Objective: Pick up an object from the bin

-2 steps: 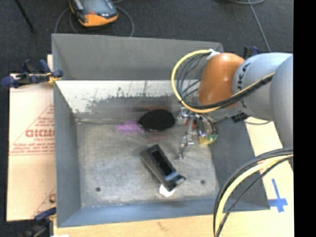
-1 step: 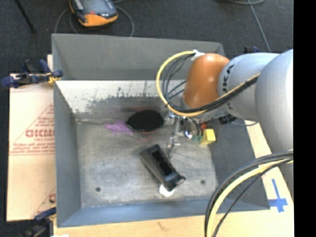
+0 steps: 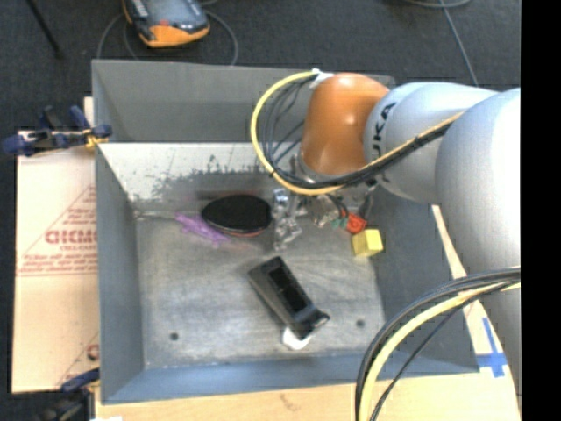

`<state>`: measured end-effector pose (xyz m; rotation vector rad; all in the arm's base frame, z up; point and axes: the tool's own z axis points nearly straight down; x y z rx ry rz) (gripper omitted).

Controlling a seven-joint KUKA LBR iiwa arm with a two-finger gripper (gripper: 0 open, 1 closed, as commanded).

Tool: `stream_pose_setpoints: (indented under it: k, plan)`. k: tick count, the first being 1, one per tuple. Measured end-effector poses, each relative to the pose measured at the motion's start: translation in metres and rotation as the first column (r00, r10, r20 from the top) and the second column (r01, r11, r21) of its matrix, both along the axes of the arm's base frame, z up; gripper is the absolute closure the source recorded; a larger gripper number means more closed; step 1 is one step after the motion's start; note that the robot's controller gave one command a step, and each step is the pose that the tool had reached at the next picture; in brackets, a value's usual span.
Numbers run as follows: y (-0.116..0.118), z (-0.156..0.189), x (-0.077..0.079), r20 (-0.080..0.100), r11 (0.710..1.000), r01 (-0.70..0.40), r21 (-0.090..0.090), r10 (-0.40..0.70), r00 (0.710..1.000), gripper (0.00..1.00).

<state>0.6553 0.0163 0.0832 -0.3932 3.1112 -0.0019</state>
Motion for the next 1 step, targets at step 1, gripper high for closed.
stream_pose_setpoints:
  k: [1]
  plan:
    - [-0.0003,-0.0002,-0.0001,0.000,1.000,0.000,-0.001,0.000,1.000,1.00]
